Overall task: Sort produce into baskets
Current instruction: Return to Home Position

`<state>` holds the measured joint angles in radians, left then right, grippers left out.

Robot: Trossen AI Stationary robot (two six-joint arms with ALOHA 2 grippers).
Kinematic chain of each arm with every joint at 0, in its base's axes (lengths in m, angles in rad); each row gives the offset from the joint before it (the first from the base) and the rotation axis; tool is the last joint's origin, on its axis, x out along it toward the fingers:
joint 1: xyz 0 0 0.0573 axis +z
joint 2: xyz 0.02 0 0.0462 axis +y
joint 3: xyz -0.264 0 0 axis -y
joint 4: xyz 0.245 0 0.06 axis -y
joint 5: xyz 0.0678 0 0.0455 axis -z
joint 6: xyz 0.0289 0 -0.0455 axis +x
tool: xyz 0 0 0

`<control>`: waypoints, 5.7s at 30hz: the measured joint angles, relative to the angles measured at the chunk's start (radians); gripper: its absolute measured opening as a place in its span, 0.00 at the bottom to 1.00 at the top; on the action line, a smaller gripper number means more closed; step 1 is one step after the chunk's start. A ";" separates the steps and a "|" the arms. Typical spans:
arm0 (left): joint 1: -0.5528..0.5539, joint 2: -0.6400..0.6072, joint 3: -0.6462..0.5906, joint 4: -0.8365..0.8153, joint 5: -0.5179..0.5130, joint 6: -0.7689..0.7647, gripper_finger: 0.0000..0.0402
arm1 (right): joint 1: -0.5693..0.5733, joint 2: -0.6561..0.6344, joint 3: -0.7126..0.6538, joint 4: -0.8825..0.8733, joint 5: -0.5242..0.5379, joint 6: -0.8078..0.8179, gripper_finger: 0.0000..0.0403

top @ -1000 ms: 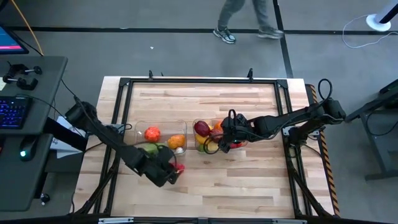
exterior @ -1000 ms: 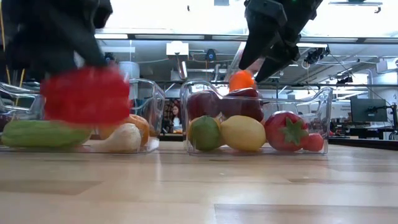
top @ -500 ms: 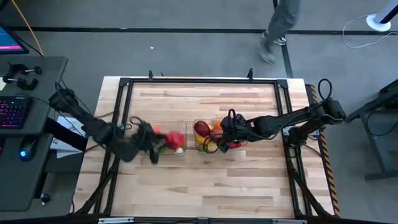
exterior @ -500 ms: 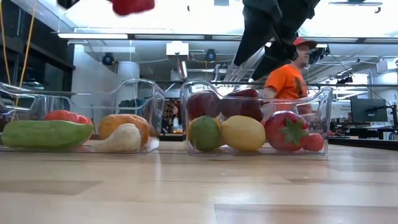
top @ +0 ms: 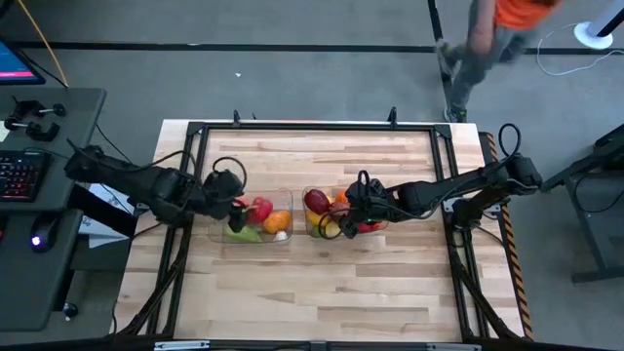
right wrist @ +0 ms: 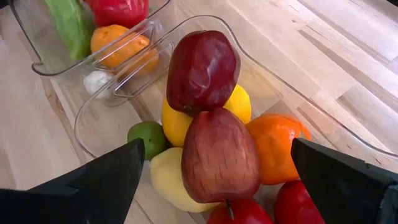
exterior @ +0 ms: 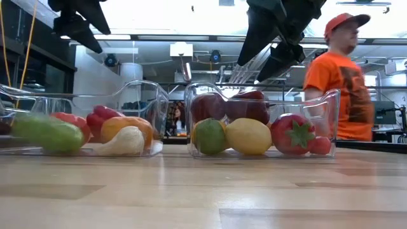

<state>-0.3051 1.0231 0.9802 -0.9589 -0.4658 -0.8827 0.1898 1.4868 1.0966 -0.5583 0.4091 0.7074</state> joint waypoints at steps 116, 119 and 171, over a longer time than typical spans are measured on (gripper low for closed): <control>0.311 -0.697 -0.967 1.476 0.325 0.134 0.00 | -0.058 -1.291 -1.069 0.858 -0.240 -0.342 0.00; 0.311 -0.697 -0.967 1.476 0.325 0.134 0.00 | -0.157 -1.292 -1.086 0.897 -0.340 -0.325 0.00; 0.302 -1.016 -0.967 0.983 0.359 0.154 0.00 | -0.315 -1.480 -1.087 0.593 -0.524 -0.372 0.00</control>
<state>-0.0029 0.0071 0.0128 0.0242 -0.1066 -0.7288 -0.1257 0.0067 0.0097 0.0344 -0.1146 0.3351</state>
